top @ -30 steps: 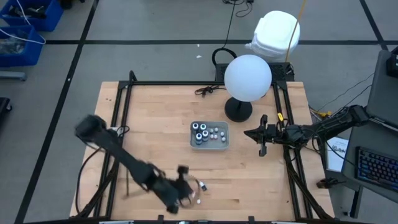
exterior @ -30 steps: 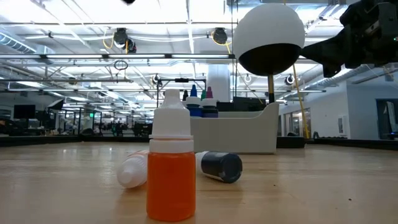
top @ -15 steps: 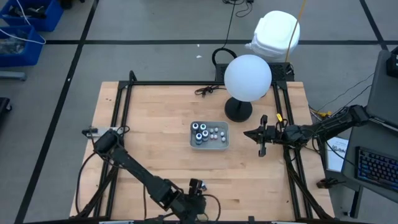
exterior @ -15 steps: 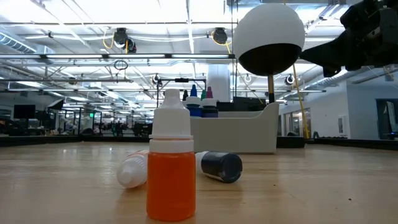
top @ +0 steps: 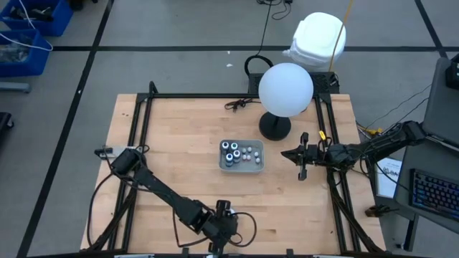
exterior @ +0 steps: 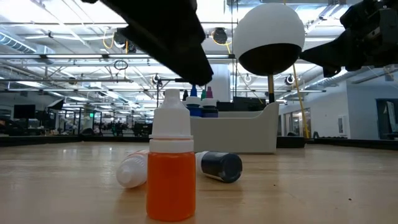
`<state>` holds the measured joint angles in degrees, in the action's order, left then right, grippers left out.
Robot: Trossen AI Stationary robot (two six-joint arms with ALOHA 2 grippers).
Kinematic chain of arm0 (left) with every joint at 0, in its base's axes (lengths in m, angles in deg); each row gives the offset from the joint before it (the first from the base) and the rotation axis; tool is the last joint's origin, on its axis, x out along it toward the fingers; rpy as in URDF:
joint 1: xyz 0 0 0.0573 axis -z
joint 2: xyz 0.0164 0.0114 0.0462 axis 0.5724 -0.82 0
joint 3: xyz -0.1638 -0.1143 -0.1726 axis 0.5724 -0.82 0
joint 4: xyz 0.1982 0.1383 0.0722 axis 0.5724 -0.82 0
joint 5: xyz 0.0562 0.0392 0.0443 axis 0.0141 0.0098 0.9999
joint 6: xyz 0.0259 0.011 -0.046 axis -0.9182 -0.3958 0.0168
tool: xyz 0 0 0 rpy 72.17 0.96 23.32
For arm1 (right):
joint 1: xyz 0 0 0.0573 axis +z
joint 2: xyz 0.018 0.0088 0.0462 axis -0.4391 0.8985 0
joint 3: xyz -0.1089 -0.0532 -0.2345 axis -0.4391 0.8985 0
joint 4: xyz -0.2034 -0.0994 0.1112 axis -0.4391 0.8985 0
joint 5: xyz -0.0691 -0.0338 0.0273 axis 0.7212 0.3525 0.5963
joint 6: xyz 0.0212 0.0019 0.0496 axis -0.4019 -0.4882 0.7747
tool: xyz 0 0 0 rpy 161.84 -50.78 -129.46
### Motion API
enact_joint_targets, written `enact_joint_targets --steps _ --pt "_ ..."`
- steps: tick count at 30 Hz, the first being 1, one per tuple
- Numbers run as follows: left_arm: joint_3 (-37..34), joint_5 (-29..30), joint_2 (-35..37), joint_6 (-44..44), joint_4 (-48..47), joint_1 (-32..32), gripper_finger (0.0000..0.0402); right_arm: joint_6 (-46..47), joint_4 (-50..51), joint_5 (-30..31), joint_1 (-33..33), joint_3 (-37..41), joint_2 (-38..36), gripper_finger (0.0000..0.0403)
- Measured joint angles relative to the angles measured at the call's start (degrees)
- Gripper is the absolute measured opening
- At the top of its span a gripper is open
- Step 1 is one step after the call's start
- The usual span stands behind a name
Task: Pick & Place food coloring
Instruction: Put the bottom small orange food coloring bottle into the gray bin
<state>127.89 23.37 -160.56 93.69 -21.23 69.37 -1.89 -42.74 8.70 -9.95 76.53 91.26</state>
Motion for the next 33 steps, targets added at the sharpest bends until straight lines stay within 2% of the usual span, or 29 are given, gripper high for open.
enact_joint_targets --steps 9,14,21,27,33 --pt "-3.7 -2.0 0.0 0.4 5.2 0.1 0.0210 -0.1 0.0 0.0 0.0 0.0 0.0 0.0001" --pt "-5.4 -5.9 -0.6 0.0 10.9 0.3 0.0202 -0.1 0.0 0.0 0.0 0.0 0.0 0.0002" --pt "-5.7 -6.0 -2.1 -0.2 11.1 0.3 0.0207 -0.1 -0.8 0.0 0.0 0.0 0.0 0.0001" --pt "-5.6 -6.0 -2.0 -0.2 9.9 -0.3 0.0194 -0.1 -0.9 0.0 0.0 0.0 0.0 0.0001" --pt "-5.6 -9.0 -2.0 -0.7 6.8 -0.7 0.0192 -0.1 -0.9 0.0 0.0 0.0 0.0 0.0001"
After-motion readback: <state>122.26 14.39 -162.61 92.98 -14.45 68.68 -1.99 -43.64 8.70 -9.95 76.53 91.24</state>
